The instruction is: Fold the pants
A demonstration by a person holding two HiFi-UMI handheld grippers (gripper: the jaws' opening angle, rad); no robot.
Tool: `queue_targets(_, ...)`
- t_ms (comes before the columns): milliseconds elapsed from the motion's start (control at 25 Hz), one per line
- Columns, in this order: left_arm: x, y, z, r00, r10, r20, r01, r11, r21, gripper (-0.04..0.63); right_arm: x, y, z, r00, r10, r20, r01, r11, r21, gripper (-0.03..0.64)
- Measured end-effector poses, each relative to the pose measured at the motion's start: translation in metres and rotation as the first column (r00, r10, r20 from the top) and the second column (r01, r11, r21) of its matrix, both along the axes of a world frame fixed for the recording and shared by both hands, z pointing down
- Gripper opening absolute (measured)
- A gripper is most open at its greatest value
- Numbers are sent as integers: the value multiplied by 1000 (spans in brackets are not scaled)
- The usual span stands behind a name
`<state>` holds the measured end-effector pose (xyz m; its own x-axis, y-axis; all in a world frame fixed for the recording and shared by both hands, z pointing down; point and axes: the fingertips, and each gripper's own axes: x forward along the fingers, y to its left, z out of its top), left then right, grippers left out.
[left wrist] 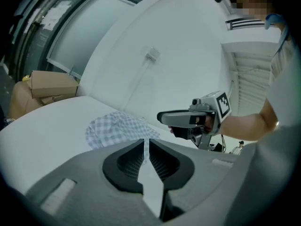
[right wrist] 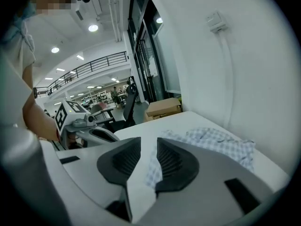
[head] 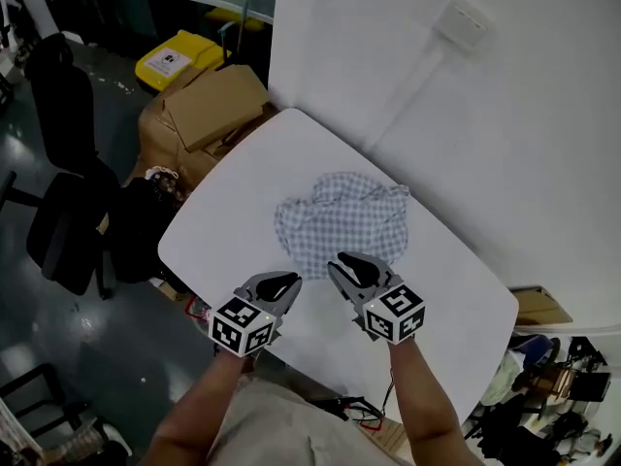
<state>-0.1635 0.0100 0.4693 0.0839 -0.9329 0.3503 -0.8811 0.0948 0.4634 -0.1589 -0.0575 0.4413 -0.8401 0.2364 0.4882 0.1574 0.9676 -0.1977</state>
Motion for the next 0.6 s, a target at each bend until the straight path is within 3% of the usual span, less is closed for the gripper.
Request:
queue_targets(160, -7, 0, 8, 999, -45, -12, 45, 999, -8, 29, -35, -7, 9, 997, -55, -46, 57, 997, 47, 132)
queue_targets(280, -21, -2, 13, 997, -74, -8, 74, 997, -19, 86, -61, -8, 18, 991, -98, -96, 105, 992, 76, 160)
queue_targets(600, -49, -3, 29, 991, -122, -50, 121, 992, -35, 130, -120, -9, 54, 938, -167, -303, 214, 969, 127, 217)
